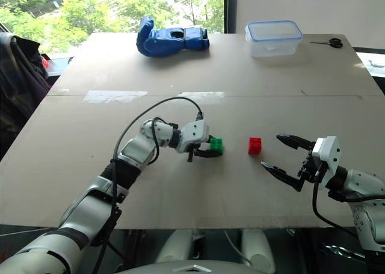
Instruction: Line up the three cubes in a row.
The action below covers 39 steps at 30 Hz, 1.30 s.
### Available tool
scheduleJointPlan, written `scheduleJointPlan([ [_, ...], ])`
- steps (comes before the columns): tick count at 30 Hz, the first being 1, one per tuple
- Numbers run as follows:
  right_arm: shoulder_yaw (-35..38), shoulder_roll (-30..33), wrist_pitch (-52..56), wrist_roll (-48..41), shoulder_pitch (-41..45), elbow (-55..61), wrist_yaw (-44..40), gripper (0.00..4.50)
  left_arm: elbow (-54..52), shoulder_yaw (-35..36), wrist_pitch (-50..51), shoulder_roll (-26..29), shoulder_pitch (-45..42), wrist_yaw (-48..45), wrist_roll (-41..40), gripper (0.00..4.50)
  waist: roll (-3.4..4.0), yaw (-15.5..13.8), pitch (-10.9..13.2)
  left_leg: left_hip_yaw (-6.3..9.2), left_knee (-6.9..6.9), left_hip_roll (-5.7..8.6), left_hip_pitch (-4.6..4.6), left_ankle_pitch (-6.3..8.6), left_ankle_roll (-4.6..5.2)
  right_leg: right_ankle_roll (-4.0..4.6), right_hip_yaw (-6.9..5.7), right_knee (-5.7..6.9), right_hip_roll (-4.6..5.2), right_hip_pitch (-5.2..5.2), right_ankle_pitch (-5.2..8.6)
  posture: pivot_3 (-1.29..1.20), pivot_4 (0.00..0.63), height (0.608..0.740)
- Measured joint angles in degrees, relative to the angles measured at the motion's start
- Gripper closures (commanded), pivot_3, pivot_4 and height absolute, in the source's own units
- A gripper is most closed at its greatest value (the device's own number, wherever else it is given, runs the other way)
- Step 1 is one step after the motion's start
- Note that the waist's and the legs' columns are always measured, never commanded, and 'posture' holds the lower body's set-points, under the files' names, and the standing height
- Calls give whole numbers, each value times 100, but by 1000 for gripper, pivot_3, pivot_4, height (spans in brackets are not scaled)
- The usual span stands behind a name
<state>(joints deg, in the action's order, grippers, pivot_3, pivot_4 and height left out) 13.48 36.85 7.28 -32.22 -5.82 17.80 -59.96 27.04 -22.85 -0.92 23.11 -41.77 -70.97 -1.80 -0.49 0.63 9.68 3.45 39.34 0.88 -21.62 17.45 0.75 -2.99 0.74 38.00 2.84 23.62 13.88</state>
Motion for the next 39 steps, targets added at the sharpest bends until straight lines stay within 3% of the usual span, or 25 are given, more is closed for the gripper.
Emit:
scheduleJointPlan([
  [1,0,0,-1,0,-8,0,-15,0,82,0,-34,-16,-41,-23,2,3187,0,0,0,0,0,0,0,0,0,0,0,0,0,0,0,0,150,740],
  [3,0,0,-10,0,-21,0,-23,0,174,0,-88,-31,-86,-46,11,2163,0,1,0,0,0,0,1,0,0,0,1,1,0,-1,0,0,150,740],
  [8,0,-1,-50,2,-88,1,-40,0,421,48,-174,-119,-191,-19,64,86,0,1,-1,0,1,1,1,0,1,0,-1,1,0,-2,0,0,150,740],
  [18,-4,4,-33,-55,-48,-3,-134,0,207,301,-69,57,-116,-193,-124,86,0,29,0,2,1,-3,1,0,0,0,1,4,-3,0,0,0,150,740],
  [21,-37,5,-30,-69,64,-39,-201,0,-554,807,444,228,-14,-456,-841,86,0,17,0,4,2,-9,-4,0,-1,0,-1,3,0,5,0,0,150,740],
  [26,-129,4,-8,-181,194,-57,-335,0,-2049,1570,1613,962,415,-803,-1982,86,3,39,-1,3,0,-14,0,-1,-2,0,3,3,3,4,0,0,150,740],
  [31,-163,-25,100,-416,468,-93,-363,0,-3060,2687,2562,1729,1488,-296,-2624,86,4,31,0,7,-2,-22,2,0,0,0,1,2,5,3,0,0,150,740],
  [34,-219,-53,143,-502,705,-157,-400,0,-3735,3565,3002,2009,2687,161,-2958,86,5,44,0,6,-6,-23,0,1,-2,0,3,-4,11,5,0,0,150,740],
  [39,-412,-98,240,-566,1042,-454,-624,0,-4862,4888,3237,1550,4559,1234,-3261,86,3,-35,-1,17,-6,-19,-3,1,-1,1,10,-9,31,0,0,0,150,740],
])
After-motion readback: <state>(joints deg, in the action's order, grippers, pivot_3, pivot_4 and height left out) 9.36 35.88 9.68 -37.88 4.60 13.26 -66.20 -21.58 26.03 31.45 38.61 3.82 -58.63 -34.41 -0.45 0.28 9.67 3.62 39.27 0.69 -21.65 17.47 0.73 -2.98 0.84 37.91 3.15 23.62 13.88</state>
